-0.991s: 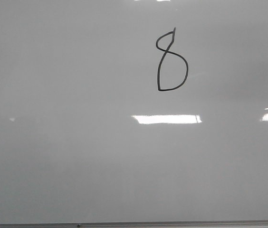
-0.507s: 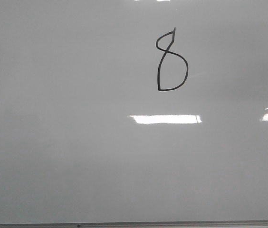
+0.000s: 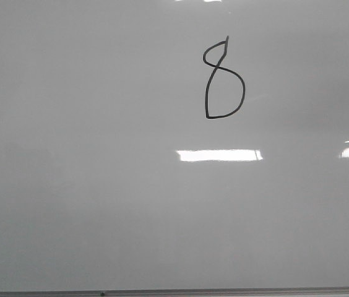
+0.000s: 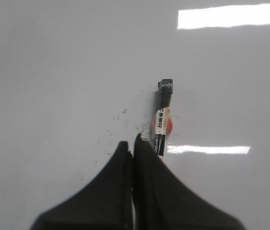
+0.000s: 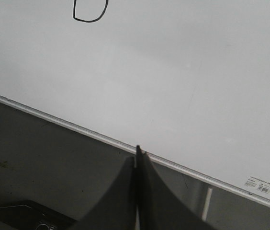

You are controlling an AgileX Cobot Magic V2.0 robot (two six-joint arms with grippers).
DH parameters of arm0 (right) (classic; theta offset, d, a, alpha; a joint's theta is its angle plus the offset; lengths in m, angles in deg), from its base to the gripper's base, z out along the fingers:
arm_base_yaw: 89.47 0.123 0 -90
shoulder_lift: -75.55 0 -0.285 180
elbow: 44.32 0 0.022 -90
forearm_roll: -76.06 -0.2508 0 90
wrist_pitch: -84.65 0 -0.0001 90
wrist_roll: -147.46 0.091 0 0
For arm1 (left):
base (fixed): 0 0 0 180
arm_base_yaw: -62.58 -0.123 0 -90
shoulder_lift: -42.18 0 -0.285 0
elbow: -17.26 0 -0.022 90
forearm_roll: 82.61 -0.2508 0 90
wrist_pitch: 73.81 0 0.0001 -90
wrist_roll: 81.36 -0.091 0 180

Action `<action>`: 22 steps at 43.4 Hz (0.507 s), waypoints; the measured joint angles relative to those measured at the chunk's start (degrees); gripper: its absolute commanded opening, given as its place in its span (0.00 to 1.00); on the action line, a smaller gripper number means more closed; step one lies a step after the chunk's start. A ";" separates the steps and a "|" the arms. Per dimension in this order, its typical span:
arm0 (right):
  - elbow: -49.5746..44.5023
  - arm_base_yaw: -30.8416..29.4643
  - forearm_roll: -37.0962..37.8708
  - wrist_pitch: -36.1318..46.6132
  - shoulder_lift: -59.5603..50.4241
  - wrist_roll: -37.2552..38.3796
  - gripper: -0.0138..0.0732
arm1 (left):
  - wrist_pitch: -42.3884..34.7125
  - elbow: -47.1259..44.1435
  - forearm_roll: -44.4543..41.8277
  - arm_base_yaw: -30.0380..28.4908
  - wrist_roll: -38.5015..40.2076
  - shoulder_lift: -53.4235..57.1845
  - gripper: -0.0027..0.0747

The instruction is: Write number 8 on whiteboard

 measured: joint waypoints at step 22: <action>-13.28 -9.22 0.00 14.71 -12.71 0.00 0.03 | 0.00 0.00 0.00 0.00 0.00 0.00 0.01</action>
